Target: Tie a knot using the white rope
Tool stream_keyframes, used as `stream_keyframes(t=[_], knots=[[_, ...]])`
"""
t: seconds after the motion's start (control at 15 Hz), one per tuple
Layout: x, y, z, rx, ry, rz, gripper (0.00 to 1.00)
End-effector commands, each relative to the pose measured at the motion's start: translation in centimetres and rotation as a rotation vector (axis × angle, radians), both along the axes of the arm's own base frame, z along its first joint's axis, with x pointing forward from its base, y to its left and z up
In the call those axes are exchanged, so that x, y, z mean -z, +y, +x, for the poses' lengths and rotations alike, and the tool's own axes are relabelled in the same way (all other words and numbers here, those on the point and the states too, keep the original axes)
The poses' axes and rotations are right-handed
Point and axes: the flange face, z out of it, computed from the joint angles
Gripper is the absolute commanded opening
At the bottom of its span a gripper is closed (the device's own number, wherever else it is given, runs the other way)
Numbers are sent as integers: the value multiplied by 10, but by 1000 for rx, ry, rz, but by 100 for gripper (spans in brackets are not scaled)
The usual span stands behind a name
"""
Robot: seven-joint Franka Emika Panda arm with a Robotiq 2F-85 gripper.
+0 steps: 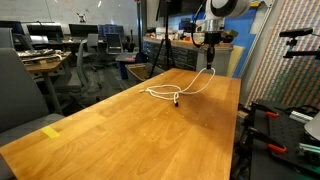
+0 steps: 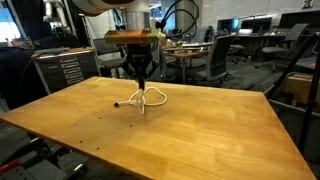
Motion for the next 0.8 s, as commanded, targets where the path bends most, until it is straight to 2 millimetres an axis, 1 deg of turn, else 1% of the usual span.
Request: stream_keyframes(t=[0.0,0.07,0.13,0.2,0.27,0.4,0.53,0.6,0.73], knots=[[3,-20,-2,105,39,19,29],[5,-12,-5,54,24,3,29],[7,-15,-7,61,29,4,11],[9,-14,-7,61,32,4,18],[9,-14,-7,60,34,4,53],[19,-5,-9,45,49,-2,55],[30,11,-11,52,113,97,69],[36,19,-11,60,129,148,78],[50,41,-2,97,118,236,92]])
